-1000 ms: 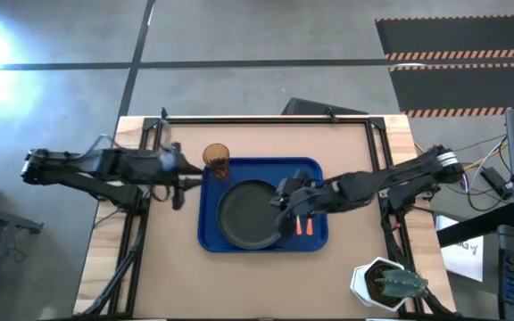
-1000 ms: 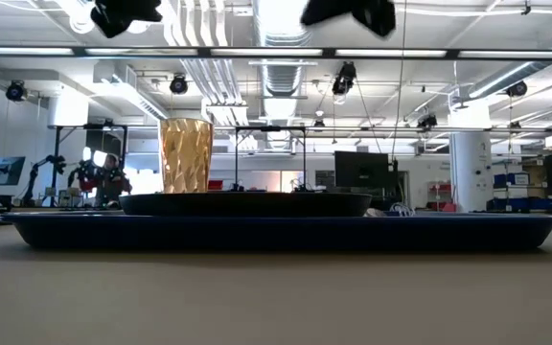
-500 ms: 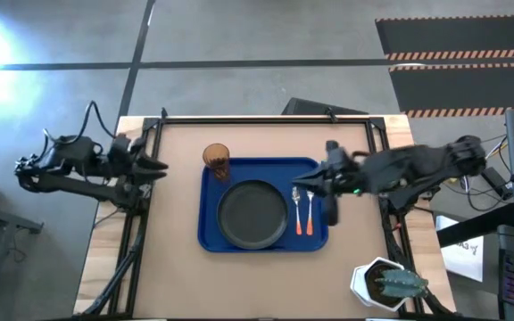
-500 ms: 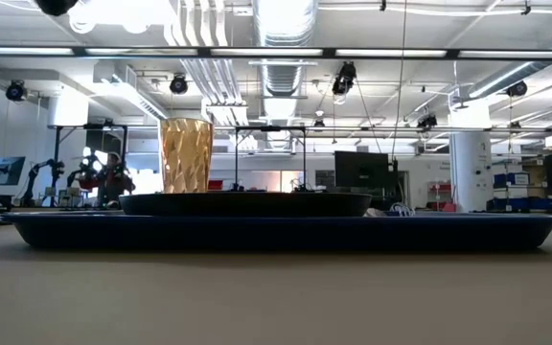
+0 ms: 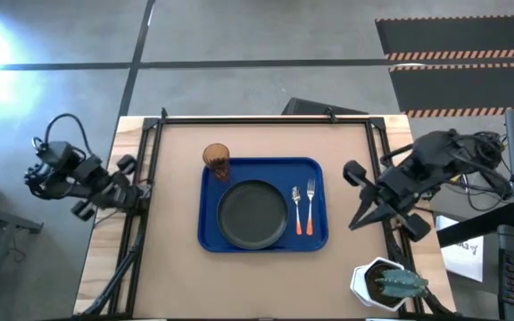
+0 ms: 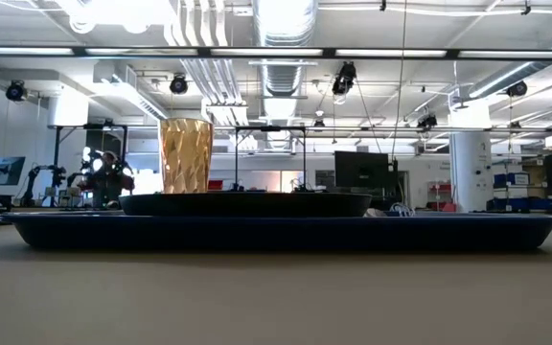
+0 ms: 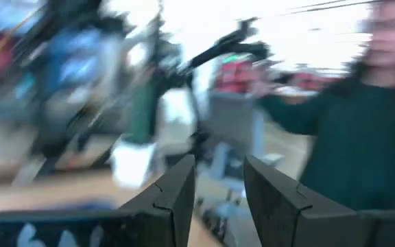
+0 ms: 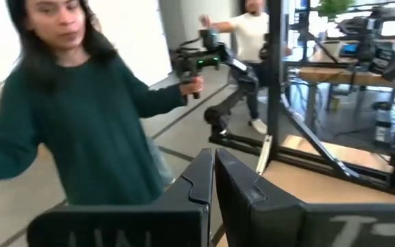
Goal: Pick and place plate/cup/fork/spoon on tray
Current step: Return to Home Position
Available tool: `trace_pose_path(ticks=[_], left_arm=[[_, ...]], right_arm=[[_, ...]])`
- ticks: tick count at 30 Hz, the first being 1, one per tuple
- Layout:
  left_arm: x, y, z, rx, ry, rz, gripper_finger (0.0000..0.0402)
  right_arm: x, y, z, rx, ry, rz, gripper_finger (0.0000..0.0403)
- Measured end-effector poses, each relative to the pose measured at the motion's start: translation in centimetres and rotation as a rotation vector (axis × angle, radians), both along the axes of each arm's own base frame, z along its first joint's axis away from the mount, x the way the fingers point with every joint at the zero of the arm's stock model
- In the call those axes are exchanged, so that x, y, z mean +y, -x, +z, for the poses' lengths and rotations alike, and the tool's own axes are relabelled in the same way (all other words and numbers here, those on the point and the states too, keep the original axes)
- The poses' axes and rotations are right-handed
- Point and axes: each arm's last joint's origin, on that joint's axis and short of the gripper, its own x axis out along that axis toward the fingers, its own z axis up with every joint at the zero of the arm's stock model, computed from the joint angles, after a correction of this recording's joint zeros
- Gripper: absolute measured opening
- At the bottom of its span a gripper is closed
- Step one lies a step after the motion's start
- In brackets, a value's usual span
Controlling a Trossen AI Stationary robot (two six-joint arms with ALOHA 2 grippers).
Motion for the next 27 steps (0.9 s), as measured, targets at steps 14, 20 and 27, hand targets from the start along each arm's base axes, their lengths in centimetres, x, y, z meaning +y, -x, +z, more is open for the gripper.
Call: trace_pose_path(ticks=[14,20,27], left_arm=[[-0.5,-3.8,-7.4,-0.098,-0.009,-0.023,0.0107],[-0.5,-3.3,-7.3,-0.140,0.009,-0.038,0.0107],[-0.6,-3.7,-7.8,-0.129,0.009,-0.047,0.0107]], right_arm=[[-0.8,2.8,-8.5,-0.148,-0.104,0.098,0.0009],[-2.3,6.3,-13.5,-0.246,-0.205,0.045,0.0009],[-3.7,9.6,-18.5,-0.371,-0.316,0.015,0.0009]])
